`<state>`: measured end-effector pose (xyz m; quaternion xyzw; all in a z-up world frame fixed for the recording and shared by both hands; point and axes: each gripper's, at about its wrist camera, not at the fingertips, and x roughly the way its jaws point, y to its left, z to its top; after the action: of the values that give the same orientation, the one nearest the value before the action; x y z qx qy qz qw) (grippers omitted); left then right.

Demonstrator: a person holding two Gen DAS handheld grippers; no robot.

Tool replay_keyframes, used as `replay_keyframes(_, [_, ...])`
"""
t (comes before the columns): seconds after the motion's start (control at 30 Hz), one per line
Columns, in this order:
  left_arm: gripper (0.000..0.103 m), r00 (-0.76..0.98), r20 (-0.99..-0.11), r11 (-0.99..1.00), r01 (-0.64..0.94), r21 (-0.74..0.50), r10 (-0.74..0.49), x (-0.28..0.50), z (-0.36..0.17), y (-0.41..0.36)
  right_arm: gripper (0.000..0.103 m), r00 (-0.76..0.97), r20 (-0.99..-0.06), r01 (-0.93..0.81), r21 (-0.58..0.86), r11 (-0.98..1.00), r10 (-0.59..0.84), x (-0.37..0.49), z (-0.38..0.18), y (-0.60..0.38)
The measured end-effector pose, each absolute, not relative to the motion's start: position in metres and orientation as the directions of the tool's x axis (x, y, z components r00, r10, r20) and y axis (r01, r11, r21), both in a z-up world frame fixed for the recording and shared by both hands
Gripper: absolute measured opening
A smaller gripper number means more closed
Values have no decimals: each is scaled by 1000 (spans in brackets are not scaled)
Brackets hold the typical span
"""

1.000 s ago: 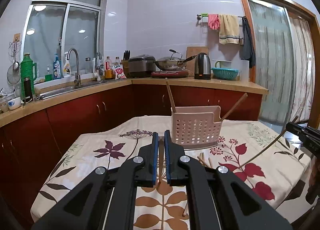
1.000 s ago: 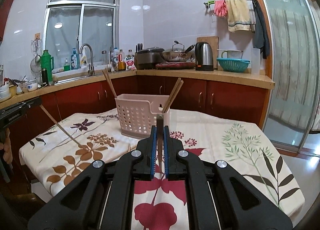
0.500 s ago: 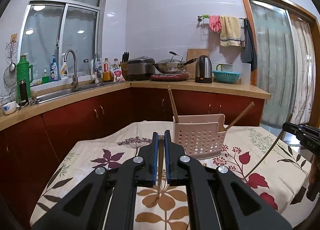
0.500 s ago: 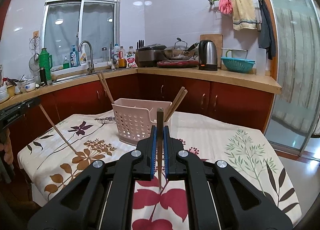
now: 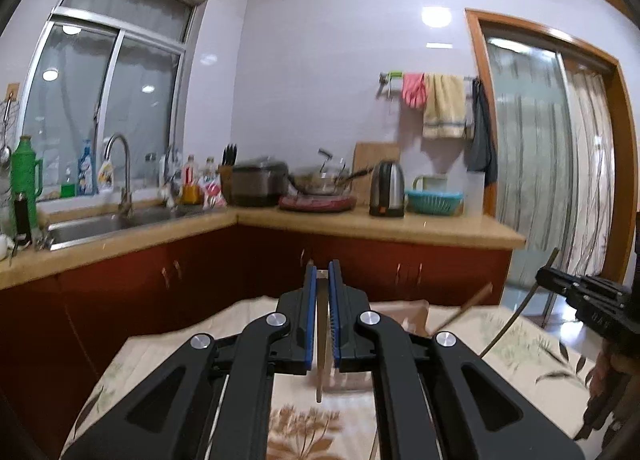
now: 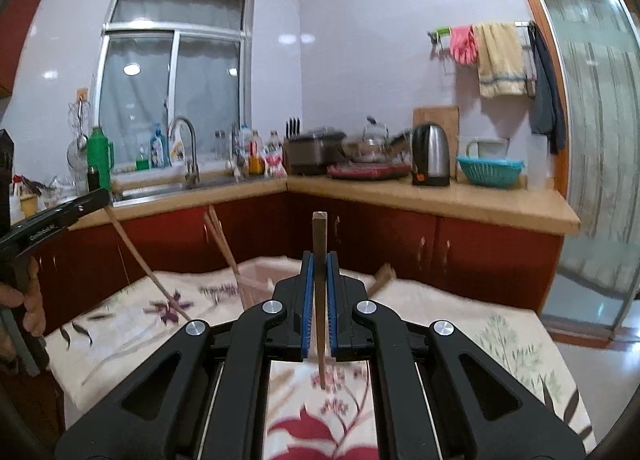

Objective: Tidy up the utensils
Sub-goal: 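Lift both held chopsticks and carry them above the pink caddy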

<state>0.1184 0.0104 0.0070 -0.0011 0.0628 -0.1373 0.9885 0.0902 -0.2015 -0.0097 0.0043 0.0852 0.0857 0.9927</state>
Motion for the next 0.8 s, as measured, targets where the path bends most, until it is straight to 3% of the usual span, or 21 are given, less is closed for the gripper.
replay_keyframes(0.23, [7,950,-38,950,310,-26,-311,140,35,-6,7,980,-63,-190,8,982,190,116,20,-202])
replay_keyframes(0.5, [7,950,13,950,313,-7,-313,178,43,-26,7,982,-38,-185,23,982,186,166,21,-210])
replay_keyframes(0.8, [7,943,-99,948,318,-15,-318,226,0,-39,7,978,-107,-174,35,984,177,212,-17,-209])
